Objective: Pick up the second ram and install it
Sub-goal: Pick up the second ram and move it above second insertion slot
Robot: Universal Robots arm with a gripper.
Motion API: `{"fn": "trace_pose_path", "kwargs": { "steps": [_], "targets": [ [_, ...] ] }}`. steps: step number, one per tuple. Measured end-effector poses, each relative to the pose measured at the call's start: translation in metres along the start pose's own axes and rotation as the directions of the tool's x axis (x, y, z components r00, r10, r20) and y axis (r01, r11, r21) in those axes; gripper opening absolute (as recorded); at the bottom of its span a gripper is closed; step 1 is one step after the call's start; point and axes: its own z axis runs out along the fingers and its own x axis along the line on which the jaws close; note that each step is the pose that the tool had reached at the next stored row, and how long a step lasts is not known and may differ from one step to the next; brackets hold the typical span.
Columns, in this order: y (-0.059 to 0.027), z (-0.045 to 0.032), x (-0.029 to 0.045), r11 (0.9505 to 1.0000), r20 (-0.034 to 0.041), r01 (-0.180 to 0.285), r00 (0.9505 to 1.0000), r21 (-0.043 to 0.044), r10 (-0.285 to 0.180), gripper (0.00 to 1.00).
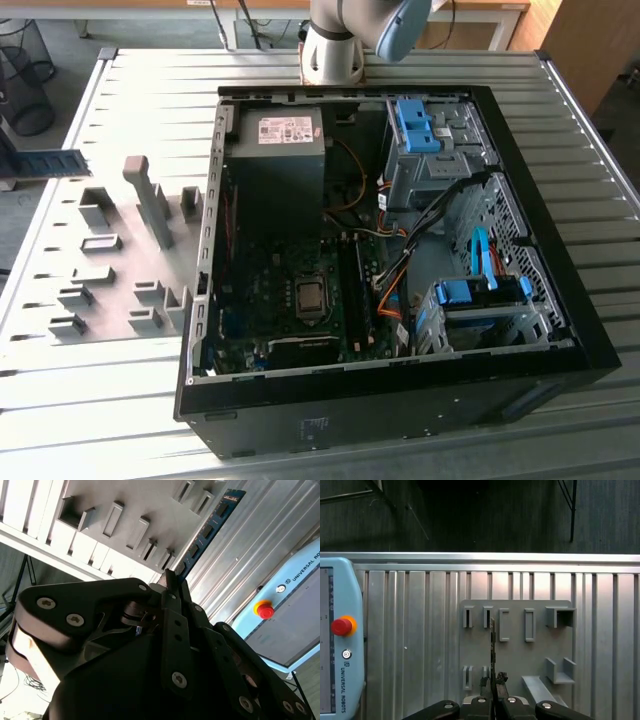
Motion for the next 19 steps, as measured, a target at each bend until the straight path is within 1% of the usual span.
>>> {"fn": "trace_pose_path", "kwargs": {
  "steps": [5, 8, 13, 17, 19],
  "targets": [
    [0.0, -0.0021, 0.0, 1.0, 0.0, 0.0, 1.0, 0.0, 0.0, 0.14],
    [-0.002, -0.0022, 0.0, 1.0, -0.0001, 0.0, 1.0, 0.0, 0.0, 0.14],
    [-0.0021, -0.0021, 0.0, 1.0, 0.0001, 0.0, 1.0, 0.0, 0.0, 0.14],
    [-0.0022, -0.0063, 0.0001, 1.0, -0.0004, 0.0, 1.0, 0.0, 0.0, 0.14],
    [-0.0021, -0.0064, 0.0001, 1.0, -0.0003, 0.0, 1.0, 0.0002, 0.0, 0.14]
  ]
}}
